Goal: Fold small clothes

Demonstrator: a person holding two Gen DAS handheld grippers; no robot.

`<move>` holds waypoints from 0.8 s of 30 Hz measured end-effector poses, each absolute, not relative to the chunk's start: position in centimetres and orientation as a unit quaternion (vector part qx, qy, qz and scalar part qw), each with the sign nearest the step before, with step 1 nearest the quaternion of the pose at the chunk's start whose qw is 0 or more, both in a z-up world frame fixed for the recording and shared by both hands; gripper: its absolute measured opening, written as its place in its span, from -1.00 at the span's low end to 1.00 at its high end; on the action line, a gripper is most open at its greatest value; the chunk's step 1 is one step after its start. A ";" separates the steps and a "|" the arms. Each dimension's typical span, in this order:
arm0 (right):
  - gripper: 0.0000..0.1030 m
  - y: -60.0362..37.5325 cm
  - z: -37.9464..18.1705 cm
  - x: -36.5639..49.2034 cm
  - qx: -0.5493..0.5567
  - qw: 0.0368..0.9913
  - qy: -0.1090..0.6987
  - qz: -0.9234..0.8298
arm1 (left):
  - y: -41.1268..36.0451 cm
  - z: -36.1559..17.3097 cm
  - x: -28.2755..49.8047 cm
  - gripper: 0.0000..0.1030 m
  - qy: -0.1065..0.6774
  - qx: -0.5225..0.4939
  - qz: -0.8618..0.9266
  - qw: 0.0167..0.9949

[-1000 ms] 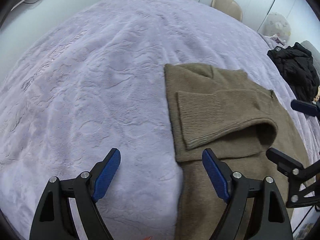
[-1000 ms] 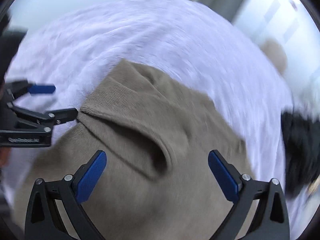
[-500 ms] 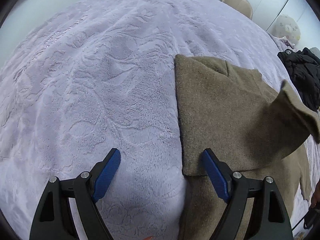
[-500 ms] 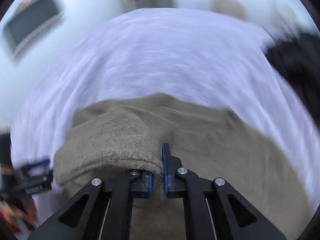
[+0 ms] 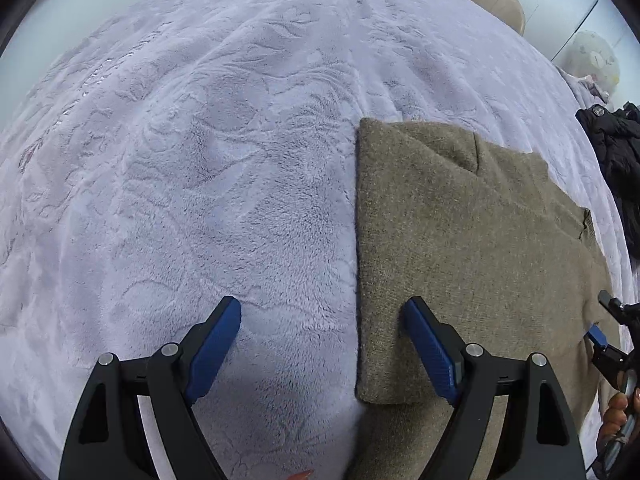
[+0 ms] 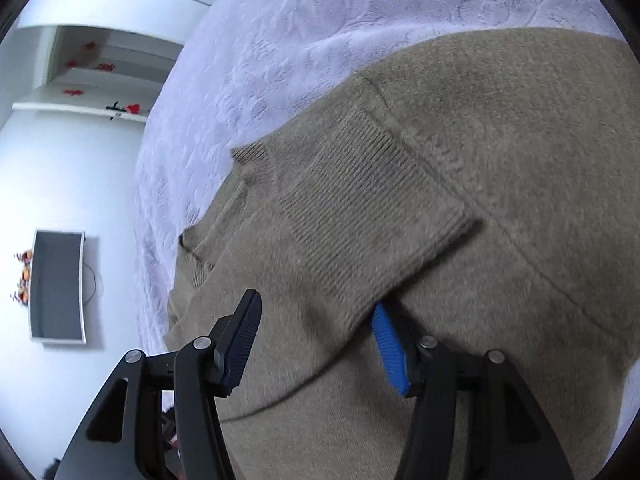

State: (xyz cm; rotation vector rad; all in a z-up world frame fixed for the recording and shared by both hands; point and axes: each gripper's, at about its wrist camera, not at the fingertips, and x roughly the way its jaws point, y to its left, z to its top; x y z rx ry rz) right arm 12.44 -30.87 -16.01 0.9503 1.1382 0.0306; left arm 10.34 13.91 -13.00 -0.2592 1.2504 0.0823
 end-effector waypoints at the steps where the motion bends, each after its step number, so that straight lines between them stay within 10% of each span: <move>1: -0.80 -31.0 -16.1 12.9 0.435 0.734 0.522 0.010 | 14.0 -12.6 10.4 0.64 0.578 -0.126 0.036 0.806; 14: -0.86 -32.0 -15.5 10.9 0.351 0.771 0.532 -0.004 | 12.9 -12.2 10.7 0.64 0.579 -0.059 0.031 0.812; 20: -0.21 -32.4 -13.5 10.4 0.321 0.774 0.546 -0.006 | 15.3 -10.4 10.1 0.64 0.589 -0.134 -0.069 0.794; 24: -0.16 -32.0 -13.0 8.3 0.337 0.759 0.556 0.031 | 13.7 -11.9 9.9 0.64 0.616 -0.166 -0.148 0.755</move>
